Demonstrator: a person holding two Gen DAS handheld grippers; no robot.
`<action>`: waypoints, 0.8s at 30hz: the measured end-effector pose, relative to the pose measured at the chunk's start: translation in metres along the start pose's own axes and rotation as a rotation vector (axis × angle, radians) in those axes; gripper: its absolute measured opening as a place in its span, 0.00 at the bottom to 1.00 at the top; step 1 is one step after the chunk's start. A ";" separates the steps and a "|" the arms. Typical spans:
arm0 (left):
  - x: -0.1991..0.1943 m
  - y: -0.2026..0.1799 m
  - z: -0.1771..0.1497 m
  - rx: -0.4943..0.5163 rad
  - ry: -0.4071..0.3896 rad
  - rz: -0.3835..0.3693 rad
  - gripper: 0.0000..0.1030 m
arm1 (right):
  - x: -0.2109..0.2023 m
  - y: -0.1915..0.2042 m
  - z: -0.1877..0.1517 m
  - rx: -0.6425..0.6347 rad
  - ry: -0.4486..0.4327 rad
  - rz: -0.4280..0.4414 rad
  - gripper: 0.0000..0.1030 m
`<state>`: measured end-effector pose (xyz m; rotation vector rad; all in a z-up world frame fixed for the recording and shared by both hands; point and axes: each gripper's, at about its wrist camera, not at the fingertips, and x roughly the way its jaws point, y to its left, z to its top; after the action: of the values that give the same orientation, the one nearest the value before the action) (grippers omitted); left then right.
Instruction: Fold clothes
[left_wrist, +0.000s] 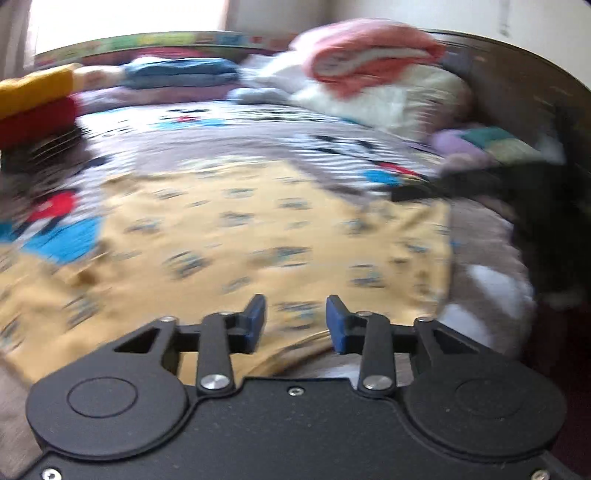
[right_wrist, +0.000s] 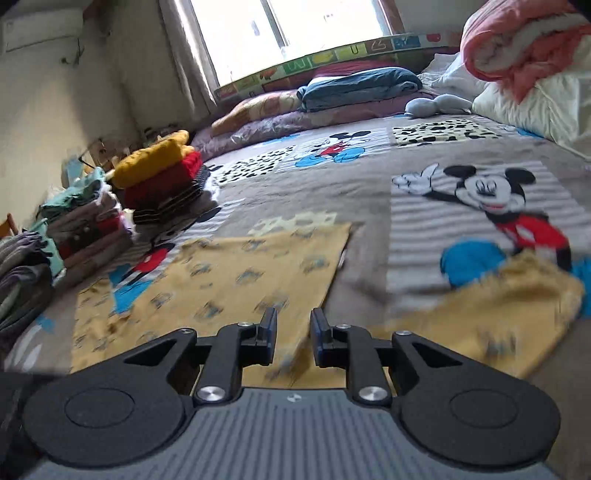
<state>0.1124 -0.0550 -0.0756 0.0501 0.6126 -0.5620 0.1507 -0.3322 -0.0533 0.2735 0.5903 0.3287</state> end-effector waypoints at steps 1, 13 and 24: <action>-0.001 0.002 -0.003 -0.012 -0.006 0.016 0.32 | -0.006 0.007 -0.009 -0.008 -0.003 0.006 0.21; -0.008 -0.009 -0.035 0.013 -0.021 0.112 0.39 | -0.012 0.095 -0.101 -0.440 0.084 -0.118 0.24; -0.022 -0.025 -0.033 0.030 -0.009 0.105 0.58 | -0.062 0.070 -0.106 -0.101 -0.015 -0.057 0.31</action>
<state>0.0671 -0.0586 -0.0876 0.1078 0.5892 -0.4697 0.0250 -0.2750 -0.0829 0.1618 0.5644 0.2997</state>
